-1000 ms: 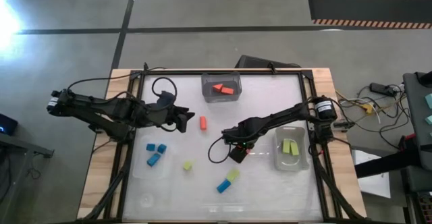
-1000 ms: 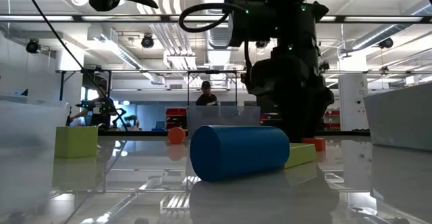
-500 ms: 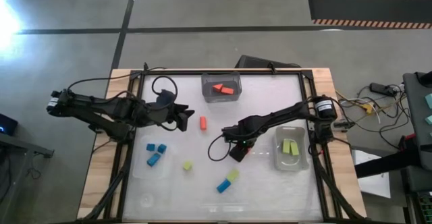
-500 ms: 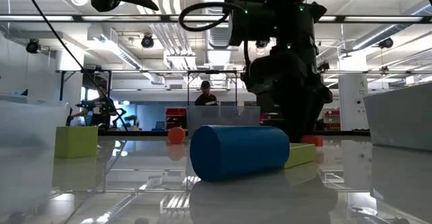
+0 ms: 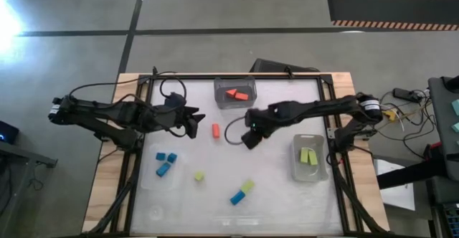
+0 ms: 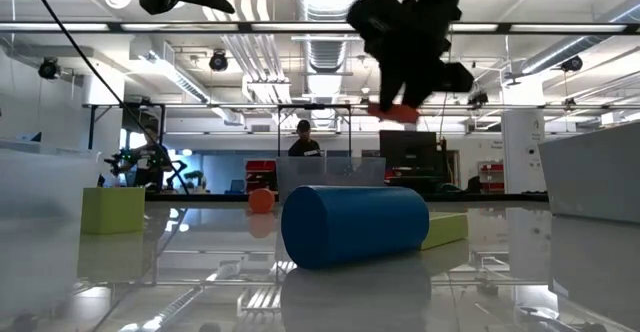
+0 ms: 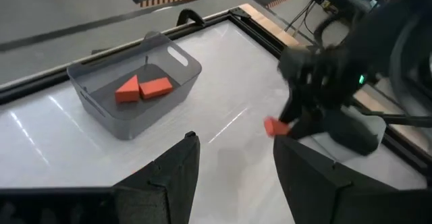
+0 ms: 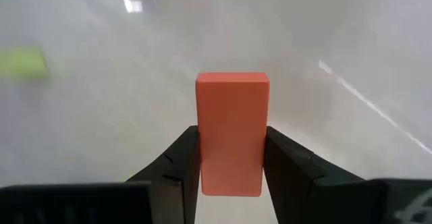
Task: Sort & place blocks by color
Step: Put the orange block into the black bin
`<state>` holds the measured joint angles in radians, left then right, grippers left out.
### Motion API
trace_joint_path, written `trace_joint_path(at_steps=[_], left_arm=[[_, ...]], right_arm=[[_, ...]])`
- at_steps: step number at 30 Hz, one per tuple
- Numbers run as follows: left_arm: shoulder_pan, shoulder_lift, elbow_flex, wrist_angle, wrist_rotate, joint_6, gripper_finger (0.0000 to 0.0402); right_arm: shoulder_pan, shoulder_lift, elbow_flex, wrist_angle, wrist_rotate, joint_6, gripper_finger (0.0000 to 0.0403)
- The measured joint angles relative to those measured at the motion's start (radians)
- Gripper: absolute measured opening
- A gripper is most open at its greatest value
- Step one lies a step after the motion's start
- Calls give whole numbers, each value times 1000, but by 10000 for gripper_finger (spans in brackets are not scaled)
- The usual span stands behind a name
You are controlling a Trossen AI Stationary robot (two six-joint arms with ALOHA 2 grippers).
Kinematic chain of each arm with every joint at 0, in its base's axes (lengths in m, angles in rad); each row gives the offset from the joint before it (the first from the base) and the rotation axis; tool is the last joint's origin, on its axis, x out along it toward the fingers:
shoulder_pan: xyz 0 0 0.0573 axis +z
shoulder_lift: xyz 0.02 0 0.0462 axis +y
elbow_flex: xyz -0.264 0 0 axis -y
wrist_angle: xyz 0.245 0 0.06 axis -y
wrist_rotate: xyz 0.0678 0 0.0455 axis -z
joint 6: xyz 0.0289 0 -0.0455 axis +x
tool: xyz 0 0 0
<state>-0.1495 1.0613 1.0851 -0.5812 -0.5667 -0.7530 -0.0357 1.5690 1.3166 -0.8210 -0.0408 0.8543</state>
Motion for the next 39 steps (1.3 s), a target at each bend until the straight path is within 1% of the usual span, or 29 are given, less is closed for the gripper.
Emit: trace_joint_path(at_steps=[2, 4, 12, 17, 23, 29, 34, 39], left_arm=[[2, -4, 0, 2, 0, 19, 173], [4, -8, 0, 2, 0, 33, 173], [6, -18, 0, 2, 0, 34, 173], [8, -17, 0, 6, -9, 29, 173], [30, -17, 0, 23, -20, 26, 173], [67, -17, 0, 69, -21, 25, 173], [107, -17, 0, 84, -21, 25, 173], [147, -17, 0, 84, -21, 25, 173]], right_arm=[[-23, -10, 32, -3, 36, -1, 116], [-51, -11, 75, 2, 50, -16, 116], [-199, 38, 257, -17, 49, -173, 116], [-299, 71, 337, -18, 41, -279, 116], [-408, 132, 394, -12, 39, -398, 116], [-482, 222, 432, -11, 33, -481, 116], [-522, 308, 446, -7, 34, -524, 116], [-534, 389, 465, -10, 33, -542, 116]])
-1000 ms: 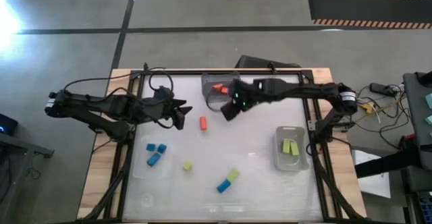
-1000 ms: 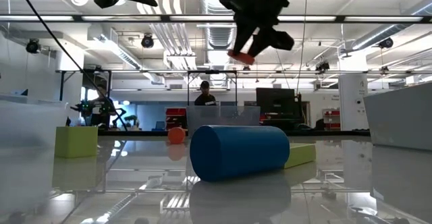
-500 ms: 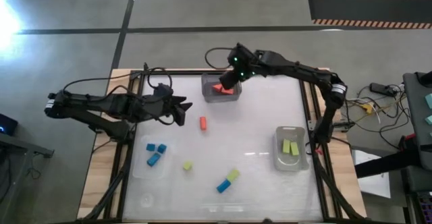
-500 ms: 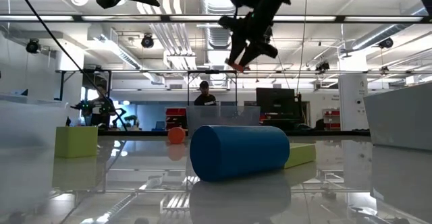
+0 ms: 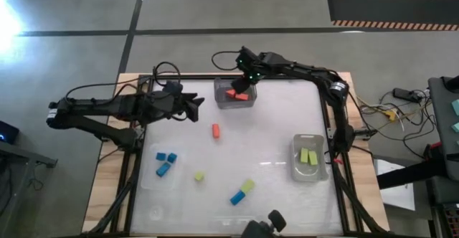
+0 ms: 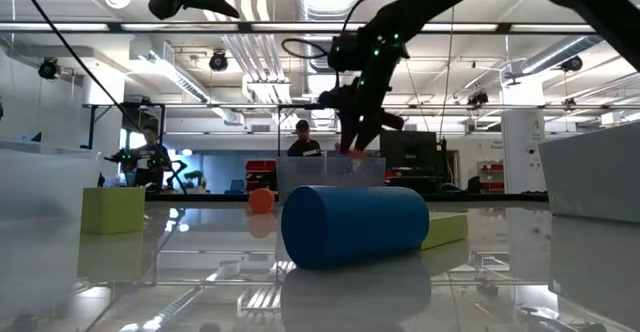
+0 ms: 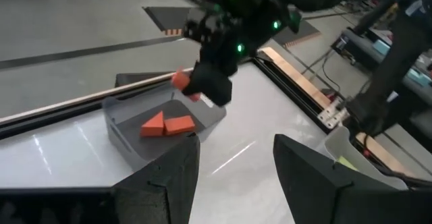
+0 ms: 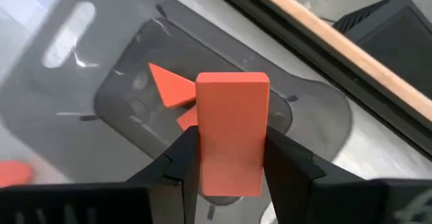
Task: Sort & place blocks by color
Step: Put the orange block into the black bin
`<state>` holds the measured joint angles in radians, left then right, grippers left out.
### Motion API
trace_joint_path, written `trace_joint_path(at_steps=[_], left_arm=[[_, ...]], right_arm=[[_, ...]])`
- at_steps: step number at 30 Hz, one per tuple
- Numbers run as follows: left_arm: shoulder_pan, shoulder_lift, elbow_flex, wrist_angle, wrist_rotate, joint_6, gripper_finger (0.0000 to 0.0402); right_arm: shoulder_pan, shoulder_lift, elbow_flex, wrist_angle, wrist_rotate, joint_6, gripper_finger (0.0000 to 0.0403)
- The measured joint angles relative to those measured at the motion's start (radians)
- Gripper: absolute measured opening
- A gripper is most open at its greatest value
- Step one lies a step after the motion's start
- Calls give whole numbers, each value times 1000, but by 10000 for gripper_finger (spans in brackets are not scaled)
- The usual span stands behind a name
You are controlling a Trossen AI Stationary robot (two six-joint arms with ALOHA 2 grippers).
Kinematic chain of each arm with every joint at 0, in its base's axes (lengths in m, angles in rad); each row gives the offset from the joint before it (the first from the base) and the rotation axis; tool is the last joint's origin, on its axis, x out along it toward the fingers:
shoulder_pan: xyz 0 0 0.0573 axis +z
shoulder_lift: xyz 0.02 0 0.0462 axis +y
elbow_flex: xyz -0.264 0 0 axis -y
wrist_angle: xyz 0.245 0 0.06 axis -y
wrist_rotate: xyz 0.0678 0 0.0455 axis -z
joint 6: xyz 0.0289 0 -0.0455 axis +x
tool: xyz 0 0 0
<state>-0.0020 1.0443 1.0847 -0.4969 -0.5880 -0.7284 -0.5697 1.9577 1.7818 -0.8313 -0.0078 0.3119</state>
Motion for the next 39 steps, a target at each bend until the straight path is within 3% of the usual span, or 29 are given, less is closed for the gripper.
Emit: trace_joint_path(at_steps=[16, 31, 39], left_arm=[[75, 0, 0, -4, 0, 2, 173], [82, 0, -2, -8, 0, 3, 173], [82, 0, -2, -8, 0, 2, 173]], right_arm=[[0, 101, 117, -80, 8, -55, 130], [0, 113, 124, -119, 8, -844, 130], [0, 127, 124, -112, 8, -850, 155]])
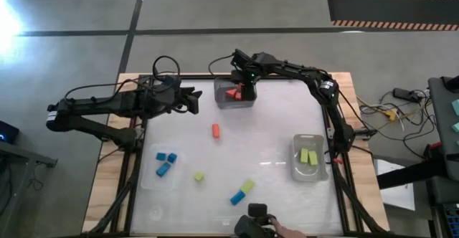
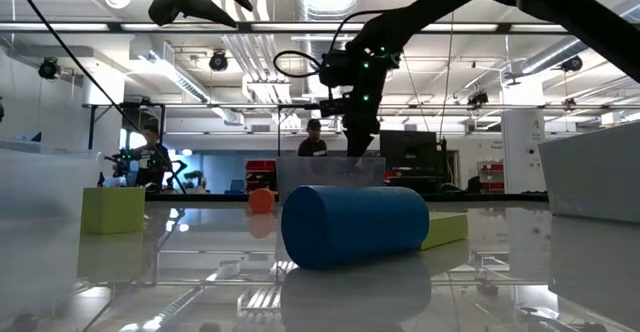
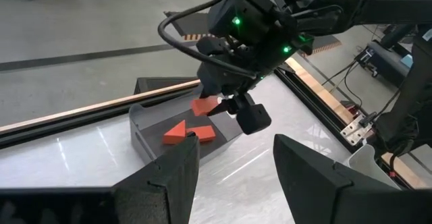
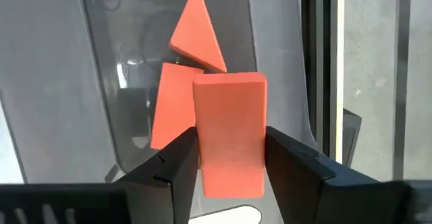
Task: Sort & place blocks by color
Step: Put the orange block into the black bin, then put the green block into the gray bin
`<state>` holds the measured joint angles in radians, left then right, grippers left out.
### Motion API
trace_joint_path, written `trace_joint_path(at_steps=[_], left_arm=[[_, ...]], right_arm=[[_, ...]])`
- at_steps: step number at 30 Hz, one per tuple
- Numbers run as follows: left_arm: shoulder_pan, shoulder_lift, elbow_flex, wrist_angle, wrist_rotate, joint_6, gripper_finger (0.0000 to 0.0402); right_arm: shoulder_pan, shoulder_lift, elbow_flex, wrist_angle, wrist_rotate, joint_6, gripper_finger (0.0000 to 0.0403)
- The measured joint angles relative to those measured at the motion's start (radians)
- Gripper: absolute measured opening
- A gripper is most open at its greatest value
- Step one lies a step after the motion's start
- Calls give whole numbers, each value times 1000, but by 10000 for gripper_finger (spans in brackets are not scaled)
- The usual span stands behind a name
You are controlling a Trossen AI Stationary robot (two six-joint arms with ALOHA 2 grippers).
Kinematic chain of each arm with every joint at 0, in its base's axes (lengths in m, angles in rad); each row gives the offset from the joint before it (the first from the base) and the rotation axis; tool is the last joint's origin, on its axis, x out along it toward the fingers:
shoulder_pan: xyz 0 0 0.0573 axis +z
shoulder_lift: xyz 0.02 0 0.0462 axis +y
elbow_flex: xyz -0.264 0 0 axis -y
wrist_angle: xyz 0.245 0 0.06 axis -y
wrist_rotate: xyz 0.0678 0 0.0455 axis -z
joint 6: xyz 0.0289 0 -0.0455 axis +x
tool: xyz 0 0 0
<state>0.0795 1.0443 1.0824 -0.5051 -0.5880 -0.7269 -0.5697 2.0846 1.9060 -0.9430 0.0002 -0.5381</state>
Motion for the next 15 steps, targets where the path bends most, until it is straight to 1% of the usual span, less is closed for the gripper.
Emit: trace_joint_path(at_steps=[8, 11, 15], left_arm=[[0, 0, 0, 0, 0, 0, 173], [0, 0, 0, 0, 0, 0, 173], [0, 1, -2, -12, 18, -1, 173]], right_arm=[[0, 0, 1, 9, 0, 35, 188], [0, -2, 16, -16, 0, 102, 193], [2, -23, 68, -97, -7, 205, 190]])
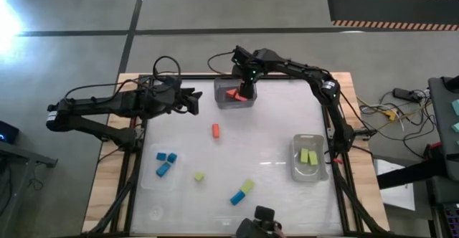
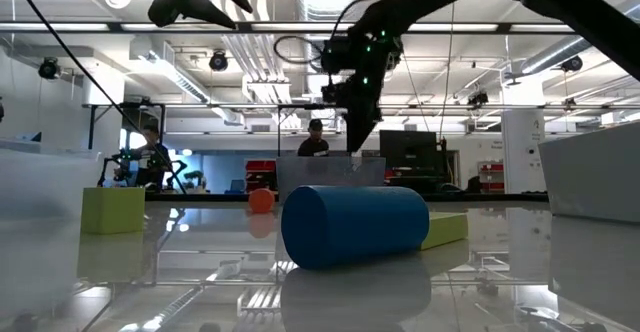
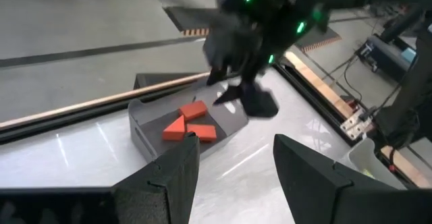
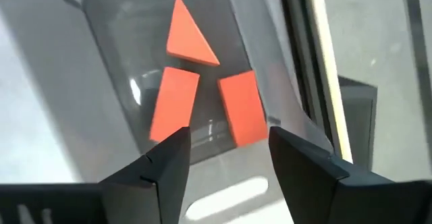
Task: Sort & place blocks by color
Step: Put the green block into the gray bin
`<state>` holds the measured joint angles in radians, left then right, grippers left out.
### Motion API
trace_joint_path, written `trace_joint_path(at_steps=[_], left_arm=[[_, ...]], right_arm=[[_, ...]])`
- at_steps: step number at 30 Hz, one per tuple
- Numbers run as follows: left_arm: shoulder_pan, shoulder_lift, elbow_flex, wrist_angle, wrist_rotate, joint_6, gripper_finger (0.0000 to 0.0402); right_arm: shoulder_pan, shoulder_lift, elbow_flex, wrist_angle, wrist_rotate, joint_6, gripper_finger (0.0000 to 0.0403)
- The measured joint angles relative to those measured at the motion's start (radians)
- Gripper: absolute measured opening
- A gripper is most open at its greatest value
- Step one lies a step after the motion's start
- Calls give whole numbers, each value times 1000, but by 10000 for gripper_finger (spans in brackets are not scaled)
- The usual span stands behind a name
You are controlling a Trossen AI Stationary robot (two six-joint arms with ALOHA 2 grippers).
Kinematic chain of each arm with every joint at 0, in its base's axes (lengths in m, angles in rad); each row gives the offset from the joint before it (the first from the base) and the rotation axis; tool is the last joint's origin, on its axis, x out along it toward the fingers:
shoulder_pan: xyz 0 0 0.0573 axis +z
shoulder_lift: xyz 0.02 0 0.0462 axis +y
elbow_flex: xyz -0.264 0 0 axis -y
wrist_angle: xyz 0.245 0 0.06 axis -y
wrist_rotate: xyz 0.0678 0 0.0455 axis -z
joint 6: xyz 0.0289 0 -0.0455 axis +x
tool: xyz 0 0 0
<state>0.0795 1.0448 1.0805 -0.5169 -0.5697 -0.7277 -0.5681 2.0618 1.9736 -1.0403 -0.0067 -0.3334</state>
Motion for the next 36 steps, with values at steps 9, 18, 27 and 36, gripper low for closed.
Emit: trace_joint_path(at_steps=[9, 18, 27, 36], left_arm=[[0, 57, -1, -46, 146, -57, 173], [0, 174, -1, -161, 374, -144, 173], [0, 298, -1, -175, 525, -219, 173], [0, 350, -1, -184, 605, -292, 173]], right_arm=[[35, -116, 100, -160, -211, 409, 163], [218, -339, 55, -188, -172, 691, 133], [485, -475, -31, -182, 77, 967, 135], [585, -544, -180, -182, 149, 1067, 176]])
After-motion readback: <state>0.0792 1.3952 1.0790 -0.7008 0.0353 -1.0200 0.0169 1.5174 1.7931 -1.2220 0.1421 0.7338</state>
